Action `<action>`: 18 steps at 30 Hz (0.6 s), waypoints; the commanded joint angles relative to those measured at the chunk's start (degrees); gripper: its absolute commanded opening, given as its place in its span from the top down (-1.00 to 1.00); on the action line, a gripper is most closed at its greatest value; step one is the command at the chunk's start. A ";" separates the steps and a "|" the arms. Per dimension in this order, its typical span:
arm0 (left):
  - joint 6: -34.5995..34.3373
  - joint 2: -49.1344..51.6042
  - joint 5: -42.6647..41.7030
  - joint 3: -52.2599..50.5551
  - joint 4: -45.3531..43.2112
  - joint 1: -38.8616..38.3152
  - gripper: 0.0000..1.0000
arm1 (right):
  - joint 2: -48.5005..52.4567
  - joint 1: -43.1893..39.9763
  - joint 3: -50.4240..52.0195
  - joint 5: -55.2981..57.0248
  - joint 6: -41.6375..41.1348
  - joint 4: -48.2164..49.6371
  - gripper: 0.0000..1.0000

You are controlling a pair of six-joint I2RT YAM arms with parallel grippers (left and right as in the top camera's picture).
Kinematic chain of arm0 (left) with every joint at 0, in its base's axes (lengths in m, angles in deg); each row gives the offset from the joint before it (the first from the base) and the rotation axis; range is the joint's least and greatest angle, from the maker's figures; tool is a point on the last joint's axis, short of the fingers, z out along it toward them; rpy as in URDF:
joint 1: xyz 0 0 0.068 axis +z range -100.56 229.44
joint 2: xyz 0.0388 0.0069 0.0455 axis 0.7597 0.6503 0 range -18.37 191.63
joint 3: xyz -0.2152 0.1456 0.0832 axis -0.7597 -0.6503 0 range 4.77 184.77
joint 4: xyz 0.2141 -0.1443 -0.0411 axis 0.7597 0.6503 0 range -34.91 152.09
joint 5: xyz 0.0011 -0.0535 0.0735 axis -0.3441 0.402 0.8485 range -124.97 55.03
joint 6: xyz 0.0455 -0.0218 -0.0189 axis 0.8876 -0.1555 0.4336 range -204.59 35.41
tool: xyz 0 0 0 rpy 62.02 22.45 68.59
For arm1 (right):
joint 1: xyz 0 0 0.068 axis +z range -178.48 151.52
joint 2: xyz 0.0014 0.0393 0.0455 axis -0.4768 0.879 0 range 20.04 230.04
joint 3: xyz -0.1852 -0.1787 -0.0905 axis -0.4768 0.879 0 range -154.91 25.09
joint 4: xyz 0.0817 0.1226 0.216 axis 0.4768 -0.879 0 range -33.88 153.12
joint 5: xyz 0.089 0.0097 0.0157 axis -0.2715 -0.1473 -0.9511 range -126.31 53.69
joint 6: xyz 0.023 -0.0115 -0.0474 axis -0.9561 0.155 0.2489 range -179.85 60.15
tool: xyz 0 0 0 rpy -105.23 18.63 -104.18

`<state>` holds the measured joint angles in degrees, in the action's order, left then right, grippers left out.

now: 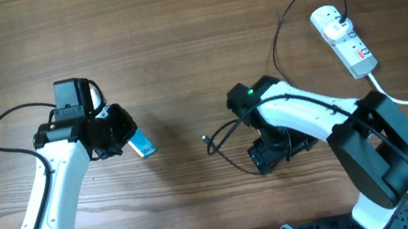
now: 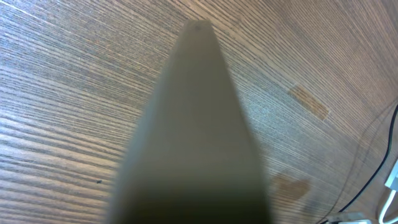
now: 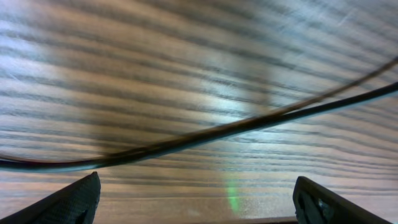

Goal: Plug charger to phone and switch on socket
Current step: 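Lower the right gripper over the black cable's USB-C plug on the table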

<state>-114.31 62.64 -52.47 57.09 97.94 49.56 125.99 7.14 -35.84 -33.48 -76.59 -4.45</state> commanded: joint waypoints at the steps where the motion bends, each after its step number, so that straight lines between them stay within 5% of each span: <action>1: -0.59 0.02 -1.18 0.02 -0.15 0.09 0.92 | 0.90 -0.22 -6.47 -1.07 0.61 1.79 -0.84; 4: -0.57 0.02 -1.18 0.02 0.31 0.09 0.92 | 0.94 -0.24 -7.21 -7.93 7.85 10.97 -0.05; 5: -0.59 0.02 -1.18 0.02 0.28 0.09 0.92 | 0.96 -0.22 -7.19 -8.28 7.78 14.78 0.38; 6: -0.59 0.02 -1.18 0.02 0.20 0.09 0.92 | 0.98 -0.22 -7.04 -8.48 8.68 18.69 0.44; 8: -0.59 0.02 -1.18 0.02 -0.11 0.11 0.92 | 1.01 -0.22 -6.60 -14.47 15.76 23.50 0.38; 10: 1.62 0.02 -6.34 0.02 -1.66 0.11 0.92 | 1.01 0.22 -5.95 -20.52 20.52 26.01 0.08; 14: 5.75 0.02 -20.74 0.02 -7.17 0.11 0.92 | 2.40 1.38 -4.94 -20.28 21.07 28.61 -0.16; 18: 5.53 0.02 -28.11 0.02 -12.59 0.11 0.92 | 2.60 2.23 -4.83 -15.50 19.52 28.70 -0.18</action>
<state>-110.13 62.64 -72.05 56.89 87.65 49.56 127.52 8.62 -41.58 -52.17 -56.72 23.88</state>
